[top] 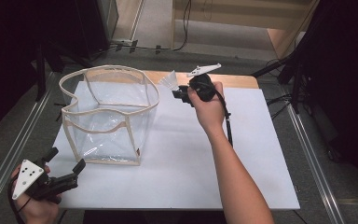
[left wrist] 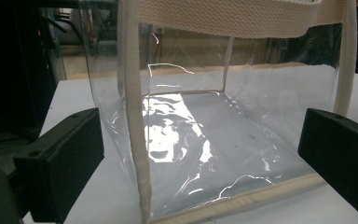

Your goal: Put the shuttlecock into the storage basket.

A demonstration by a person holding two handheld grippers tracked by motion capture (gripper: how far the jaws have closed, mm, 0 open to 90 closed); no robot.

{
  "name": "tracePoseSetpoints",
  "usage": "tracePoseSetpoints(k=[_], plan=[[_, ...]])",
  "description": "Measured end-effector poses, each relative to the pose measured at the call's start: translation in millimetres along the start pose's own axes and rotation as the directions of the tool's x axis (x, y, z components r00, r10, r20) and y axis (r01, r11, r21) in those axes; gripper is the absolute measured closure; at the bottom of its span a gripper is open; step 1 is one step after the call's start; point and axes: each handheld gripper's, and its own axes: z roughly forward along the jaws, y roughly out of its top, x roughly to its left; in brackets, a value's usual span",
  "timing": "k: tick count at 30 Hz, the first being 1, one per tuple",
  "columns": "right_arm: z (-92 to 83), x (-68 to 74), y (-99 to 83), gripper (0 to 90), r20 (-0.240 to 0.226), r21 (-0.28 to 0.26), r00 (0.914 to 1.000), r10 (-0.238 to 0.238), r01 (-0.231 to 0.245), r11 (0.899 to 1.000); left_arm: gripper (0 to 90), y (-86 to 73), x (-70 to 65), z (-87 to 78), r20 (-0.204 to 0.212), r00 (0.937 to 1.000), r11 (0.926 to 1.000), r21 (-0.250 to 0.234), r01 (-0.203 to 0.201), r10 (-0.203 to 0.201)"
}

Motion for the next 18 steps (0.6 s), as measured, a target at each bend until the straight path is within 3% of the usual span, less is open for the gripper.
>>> tracePoseSetpoints(k=[9,18], plan=[[-7.6,10.7,12.5,63.2,0.027,-0.047,0.9994,-0.023,0.024,0.999,0.6,0.1,-0.1,0.1,0.0,1.0,1.0,0.001,-0.004,0.004],[-12.4,19.9,22.3,63.2,0.015,-0.089,0.9994,-0.032,0.033,0.995,0.6,0.2,-0.1,-0.2,0.0,1.0,1.0,0.001,-0.004,0.004]])
